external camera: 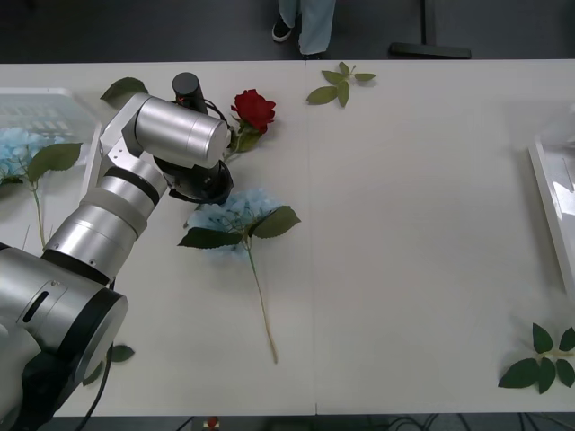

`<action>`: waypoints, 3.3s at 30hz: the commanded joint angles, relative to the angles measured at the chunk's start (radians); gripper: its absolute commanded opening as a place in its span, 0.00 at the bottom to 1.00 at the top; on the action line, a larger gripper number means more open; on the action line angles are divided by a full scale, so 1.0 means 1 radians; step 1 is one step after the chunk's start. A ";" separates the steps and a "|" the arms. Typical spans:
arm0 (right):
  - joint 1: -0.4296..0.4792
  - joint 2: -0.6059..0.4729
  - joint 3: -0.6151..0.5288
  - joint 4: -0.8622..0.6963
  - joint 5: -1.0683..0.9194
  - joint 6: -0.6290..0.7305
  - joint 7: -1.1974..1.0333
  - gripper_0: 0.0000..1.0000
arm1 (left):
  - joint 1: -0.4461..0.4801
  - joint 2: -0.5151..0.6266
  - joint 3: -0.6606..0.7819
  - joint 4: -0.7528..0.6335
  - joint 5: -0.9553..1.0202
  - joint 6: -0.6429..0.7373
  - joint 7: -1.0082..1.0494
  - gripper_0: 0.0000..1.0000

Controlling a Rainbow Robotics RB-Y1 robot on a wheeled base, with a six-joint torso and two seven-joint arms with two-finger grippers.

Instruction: Place the red flowers into the right box and the blue flowers into the left box. If a person shows an open palm, hand one flower to the person first, then continue sorting.

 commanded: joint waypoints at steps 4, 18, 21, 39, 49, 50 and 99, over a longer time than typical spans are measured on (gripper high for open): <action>0.109 -0.027 -0.183 -0.117 -0.123 0.277 0.067 1.00 | -0.013 -0.017 0.002 -0.012 -0.007 0.008 0.002 0.00; 0.434 -0.070 -0.653 -0.368 -0.378 0.632 0.124 1.00 | 0.048 0.077 0.098 -0.027 0.052 0.148 -0.096 0.00; 0.462 -0.097 -0.692 -0.368 -0.447 0.632 0.142 1.00 | 0.095 0.109 0.096 -0.059 0.094 0.157 -0.135 0.00; 0.623 -0.116 -0.726 -0.368 -0.398 0.632 0.535 1.00 | 0.399 0.336 0.048 -0.348 0.372 0.281 -0.185 0.00; 0.638 -0.116 -0.701 -0.368 -0.363 0.632 0.573 1.00 | 0.390 0.336 0.071 -0.359 0.405 0.294 -0.191 1.00; 0.638 -0.116 -0.699 -0.368 -0.361 0.632 0.575 1.00 | 0.388 0.335 0.075 -0.357 0.405 0.297 -0.193 1.00; 0.769 -0.021 -0.353 -0.368 -0.044 0.397 1.377 1.00 | 0.257 0.238 0.022 -0.340 0.241 0.116 -0.185 1.00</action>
